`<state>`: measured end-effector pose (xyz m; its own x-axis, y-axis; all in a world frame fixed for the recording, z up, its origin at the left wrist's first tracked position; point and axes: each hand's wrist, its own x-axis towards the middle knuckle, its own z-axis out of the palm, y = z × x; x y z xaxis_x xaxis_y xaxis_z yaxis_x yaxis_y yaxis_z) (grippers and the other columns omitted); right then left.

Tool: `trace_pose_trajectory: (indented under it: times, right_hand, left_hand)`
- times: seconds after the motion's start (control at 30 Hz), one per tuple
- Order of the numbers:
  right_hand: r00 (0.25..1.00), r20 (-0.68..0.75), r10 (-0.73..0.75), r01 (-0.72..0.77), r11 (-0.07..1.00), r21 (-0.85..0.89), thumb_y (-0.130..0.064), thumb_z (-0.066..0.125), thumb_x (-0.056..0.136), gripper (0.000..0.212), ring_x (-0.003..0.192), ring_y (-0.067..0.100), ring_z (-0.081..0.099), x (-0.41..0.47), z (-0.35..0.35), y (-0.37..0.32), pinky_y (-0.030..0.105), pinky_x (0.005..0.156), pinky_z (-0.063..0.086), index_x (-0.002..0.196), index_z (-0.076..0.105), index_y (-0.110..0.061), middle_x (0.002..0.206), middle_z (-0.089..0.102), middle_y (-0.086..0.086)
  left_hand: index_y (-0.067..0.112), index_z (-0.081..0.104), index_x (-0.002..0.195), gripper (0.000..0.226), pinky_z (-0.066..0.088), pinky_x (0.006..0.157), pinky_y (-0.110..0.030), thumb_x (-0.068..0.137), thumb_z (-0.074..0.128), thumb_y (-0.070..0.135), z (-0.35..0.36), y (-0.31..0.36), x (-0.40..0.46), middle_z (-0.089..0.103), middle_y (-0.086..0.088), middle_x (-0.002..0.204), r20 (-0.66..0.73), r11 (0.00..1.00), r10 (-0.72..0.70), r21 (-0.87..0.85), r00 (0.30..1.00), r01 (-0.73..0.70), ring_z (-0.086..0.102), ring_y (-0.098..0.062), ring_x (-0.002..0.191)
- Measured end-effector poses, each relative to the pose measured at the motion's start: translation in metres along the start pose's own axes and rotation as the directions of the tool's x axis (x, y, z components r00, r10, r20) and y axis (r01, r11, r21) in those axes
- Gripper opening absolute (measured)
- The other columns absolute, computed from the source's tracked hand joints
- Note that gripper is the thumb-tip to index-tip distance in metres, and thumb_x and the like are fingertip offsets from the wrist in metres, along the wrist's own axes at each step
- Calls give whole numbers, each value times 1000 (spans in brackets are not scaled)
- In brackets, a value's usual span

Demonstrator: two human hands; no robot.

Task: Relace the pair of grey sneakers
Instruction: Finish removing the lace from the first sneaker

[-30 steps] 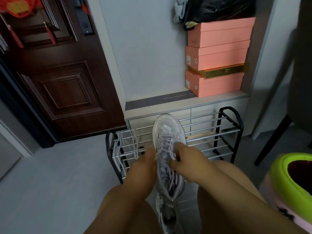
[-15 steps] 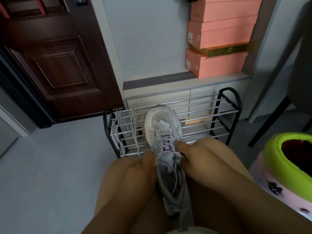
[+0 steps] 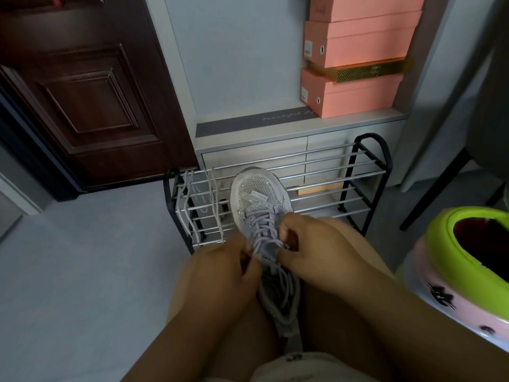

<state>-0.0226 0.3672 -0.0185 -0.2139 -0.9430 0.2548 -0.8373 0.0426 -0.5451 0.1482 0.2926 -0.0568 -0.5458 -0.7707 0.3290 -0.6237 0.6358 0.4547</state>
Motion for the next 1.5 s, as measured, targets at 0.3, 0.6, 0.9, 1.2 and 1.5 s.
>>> trace_pose_trajectory:
  times: [0.3, 0.6, 0.9, 1.2, 1.5]
  right_hand:
    - [944, 263, 199, -306, 826, 474, -2, 61, 80, 5, 48, -1, 43, 15, -6, -4, 7, 48, 33, 76, 65, -1, 58, 50, -1]
    - [874, 452, 178, -482, 434, 762, -1, 52, 90, 26, 50, 12, 45, 30, -12, 6, 21, 56, 45, 65, 52, -10, 49, 50, 0]
    - [930, 315, 190, -348, 179, 920, -6, 60, 73, 14, 40, 7, 31, 33, -57, 41, 21, 45, 41, 72, 49, -14, 48, 37, -3]
    - [975, 218, -42, -18, 965, 263, -37, 76, 70, 15, 59, 10, 51, 30, -39, 36, 25, 58, 43, 73, 69, -24, 70, 59, 1]
    - [967, 229, -111, 79, 986, 146, -34, 68, 81, 16, 78, -1, 48, 26, -17, 32, 17, 75, 40, 69, 58, -32, 84, 47, -10]
  left_hand:
    - [46, 54, 81, 25, 55, 58, -36, 73, 41, 66, 10, 0, 19, 60, 25, 73, 107, 975, -198, -76, 974, 207, 57, 1, 57]
    - [16, 61, 51, 37, 50, 76, -40, 87, 52, 21, -18, 17, 38, 58, -5, 59, 476, 436, -241, -726, 846, 532, 57, -19, 66]
    - [9, 56, 76, 15, 22, 39, -17, 75, 64, 21, -59, -14, 40, 28, 5, 46, 463, 190, -252, -837, 850, 512, 22, -6, 37]
    - [35, 65, 65, 19, 37, 54, -11, 84, 64, 39, -38, -12, 34, 61, 21, 70, 236, 976, 5, -213, 972, 46, 54, 2, 61]
    - [43, 50, 61, 26, 32, 67, -19, 81, 42, 57, -26, -11, 32, 46, 10, 79, 265, 975, 91, -219, 960, -33, 45, 1, 78]
